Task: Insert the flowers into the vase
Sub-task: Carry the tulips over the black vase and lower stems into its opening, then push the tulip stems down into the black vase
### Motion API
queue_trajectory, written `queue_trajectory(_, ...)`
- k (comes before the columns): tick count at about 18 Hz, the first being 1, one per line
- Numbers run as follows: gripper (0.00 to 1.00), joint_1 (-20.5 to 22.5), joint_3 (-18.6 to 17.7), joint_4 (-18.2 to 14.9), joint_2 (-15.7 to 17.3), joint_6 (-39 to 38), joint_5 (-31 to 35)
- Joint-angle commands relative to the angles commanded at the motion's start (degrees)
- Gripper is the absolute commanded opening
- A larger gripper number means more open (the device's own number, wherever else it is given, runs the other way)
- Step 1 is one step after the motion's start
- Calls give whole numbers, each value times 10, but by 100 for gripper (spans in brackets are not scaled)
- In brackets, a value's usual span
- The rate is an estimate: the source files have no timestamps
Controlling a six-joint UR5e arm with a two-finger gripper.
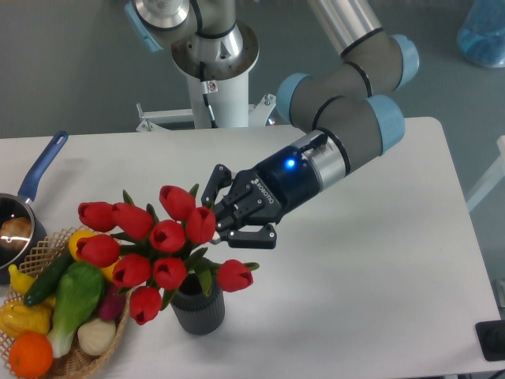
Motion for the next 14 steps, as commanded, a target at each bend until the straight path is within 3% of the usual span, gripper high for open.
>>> queue_trajectory(14, 0, -13, 0, 0, -29, 22, -18)
